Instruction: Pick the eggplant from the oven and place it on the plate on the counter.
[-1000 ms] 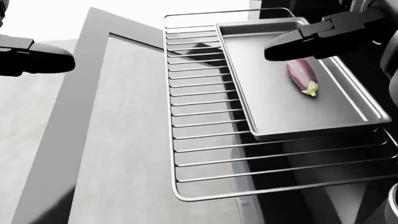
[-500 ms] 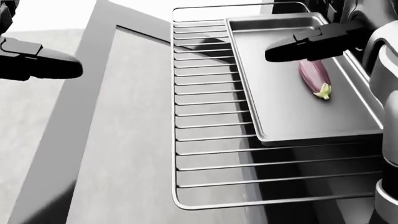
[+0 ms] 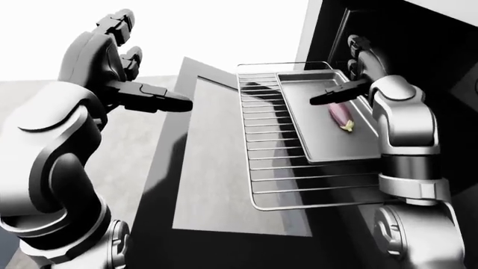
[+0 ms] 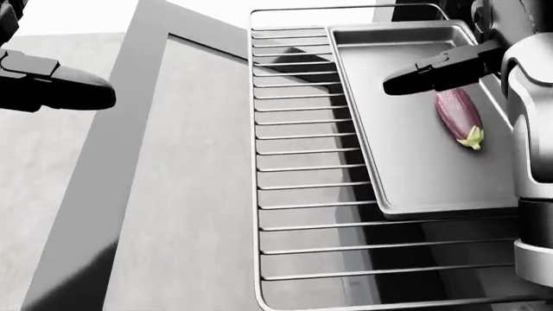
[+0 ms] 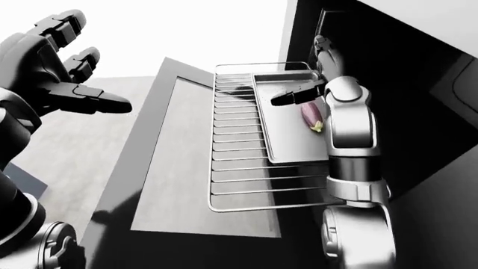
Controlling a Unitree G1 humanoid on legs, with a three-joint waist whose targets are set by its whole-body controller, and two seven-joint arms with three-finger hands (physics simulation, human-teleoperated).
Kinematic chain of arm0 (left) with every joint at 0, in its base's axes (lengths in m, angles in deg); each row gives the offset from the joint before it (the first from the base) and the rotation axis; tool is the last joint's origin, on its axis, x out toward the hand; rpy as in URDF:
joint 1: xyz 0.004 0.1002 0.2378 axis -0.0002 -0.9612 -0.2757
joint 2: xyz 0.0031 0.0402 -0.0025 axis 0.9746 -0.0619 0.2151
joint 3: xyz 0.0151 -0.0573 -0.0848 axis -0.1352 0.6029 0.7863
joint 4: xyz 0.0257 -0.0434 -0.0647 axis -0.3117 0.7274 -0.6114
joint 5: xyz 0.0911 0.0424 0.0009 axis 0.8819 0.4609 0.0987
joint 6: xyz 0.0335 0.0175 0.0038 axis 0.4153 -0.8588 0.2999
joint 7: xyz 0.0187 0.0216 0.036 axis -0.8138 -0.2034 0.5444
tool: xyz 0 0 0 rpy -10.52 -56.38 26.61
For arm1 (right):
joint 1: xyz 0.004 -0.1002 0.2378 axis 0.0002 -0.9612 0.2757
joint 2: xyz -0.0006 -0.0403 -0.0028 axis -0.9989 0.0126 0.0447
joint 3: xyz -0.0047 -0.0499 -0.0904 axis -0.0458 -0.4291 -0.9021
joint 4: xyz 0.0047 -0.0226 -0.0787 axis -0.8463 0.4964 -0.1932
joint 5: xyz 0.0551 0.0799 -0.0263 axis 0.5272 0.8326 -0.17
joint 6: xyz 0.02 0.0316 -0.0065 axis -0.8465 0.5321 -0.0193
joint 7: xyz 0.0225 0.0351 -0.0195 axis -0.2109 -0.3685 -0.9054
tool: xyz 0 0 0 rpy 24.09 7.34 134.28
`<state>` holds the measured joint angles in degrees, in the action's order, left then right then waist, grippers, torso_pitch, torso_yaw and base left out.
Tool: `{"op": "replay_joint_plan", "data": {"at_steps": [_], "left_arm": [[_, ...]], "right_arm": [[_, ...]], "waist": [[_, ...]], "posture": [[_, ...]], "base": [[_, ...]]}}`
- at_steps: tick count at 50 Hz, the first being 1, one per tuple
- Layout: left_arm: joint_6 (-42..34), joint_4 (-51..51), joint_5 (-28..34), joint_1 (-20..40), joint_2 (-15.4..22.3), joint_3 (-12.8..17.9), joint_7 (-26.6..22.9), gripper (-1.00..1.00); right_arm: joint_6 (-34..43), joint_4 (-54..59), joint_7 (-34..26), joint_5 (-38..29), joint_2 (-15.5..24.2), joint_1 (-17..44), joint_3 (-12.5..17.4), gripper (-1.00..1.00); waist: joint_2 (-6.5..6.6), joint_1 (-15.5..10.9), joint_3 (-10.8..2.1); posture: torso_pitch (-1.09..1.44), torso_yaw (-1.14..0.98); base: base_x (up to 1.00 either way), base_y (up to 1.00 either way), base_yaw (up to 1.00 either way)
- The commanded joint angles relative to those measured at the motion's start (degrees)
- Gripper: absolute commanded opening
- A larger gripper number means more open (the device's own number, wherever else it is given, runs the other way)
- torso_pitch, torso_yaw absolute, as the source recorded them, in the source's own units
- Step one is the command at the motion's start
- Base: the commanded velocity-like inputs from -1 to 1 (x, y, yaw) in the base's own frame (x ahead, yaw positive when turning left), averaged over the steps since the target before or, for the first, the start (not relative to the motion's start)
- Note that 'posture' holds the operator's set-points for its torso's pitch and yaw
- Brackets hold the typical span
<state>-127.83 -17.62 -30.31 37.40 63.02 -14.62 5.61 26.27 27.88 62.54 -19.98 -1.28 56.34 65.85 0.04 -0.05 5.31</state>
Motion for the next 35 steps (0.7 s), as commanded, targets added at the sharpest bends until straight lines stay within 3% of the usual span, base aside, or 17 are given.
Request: {"op": "replay_joint_plan", "data": {"at_steps": [1,35], "left_arm": [[1.35,-1.22,0.22,1.85,0.78,0.54,0.04,1.00],[3.25,-1.57,0.43,0.78,-0.12,0.11,-0.64,1.00]], "right_arm": [[-1.77,-1.54,-0.12,-1.34,0.94,1.93,0.80,1.00],[-9.20,7.57,-1.23,-5.32,2.34,0.20,1.44,1.00]], "waist": [[0.00,0.04,-1.67],[-0.29,0.15,5.01]], "posture": [[0.08,0.00],[0.34,0.00]], "base": [[0.00,0.00,0.00],[0.00,0.00,0.00]]}}
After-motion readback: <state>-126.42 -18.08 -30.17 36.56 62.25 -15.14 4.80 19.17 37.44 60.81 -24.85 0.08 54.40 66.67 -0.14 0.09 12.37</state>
